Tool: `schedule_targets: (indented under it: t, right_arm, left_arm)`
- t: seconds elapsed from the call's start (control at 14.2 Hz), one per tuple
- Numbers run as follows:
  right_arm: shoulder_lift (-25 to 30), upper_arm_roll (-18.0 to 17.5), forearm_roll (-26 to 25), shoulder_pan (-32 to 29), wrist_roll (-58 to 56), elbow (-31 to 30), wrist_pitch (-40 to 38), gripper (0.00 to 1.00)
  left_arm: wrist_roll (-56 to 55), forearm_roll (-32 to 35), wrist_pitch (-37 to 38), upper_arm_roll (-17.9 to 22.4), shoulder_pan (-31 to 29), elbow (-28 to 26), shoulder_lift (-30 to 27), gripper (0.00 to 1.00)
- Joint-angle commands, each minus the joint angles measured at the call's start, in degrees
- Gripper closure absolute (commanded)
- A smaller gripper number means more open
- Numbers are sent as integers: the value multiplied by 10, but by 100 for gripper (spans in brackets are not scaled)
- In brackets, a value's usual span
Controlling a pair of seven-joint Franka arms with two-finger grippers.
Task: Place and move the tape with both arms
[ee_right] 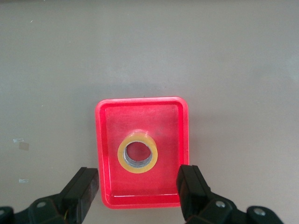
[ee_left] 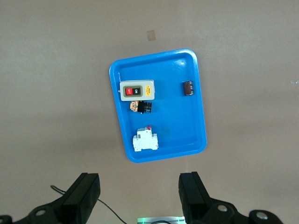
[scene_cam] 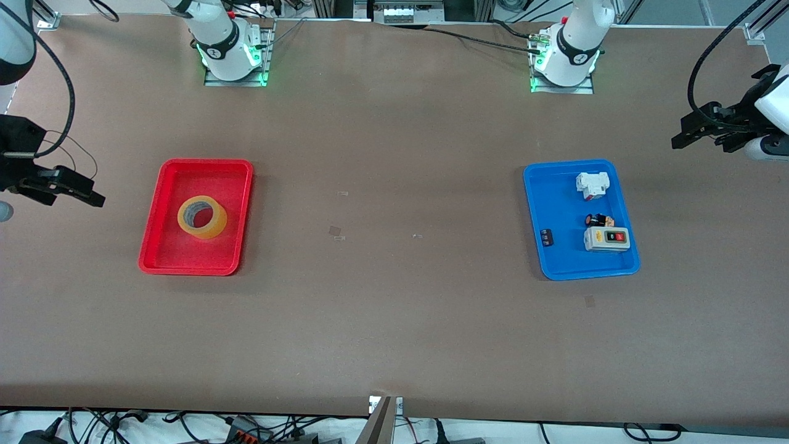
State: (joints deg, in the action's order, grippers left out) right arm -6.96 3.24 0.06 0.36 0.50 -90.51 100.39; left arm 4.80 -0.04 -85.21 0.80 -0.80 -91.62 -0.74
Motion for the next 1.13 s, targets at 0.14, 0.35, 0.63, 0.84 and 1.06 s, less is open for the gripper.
schedule_targets:
  t: [0.14,0.35,0.63,0.84,1.06]
  right_arm:
    - [87,-1,-1,1,-16,-100,22,0]
    - [85,4,3,-2,-15,-78,-32,0]
    - [85,-1,0,1,-16,-74,-31,0]
    - [85,-2,-1,4,-15,-76,-27,0]
    - [86,-15,1,-16,-15,-76,-25,0]
  left_arm:
    - [-4,-7,0,3,1,-1,-2,0]
    - [-4,-7,0,2,1,-1,-1,0]
    - [-4,-7,0,2,2,-1,-2,0]
    - [-4,-8,0,2,3,-1,-1,0]
    - [-4,-8,0,2,3,-1,-1,0]
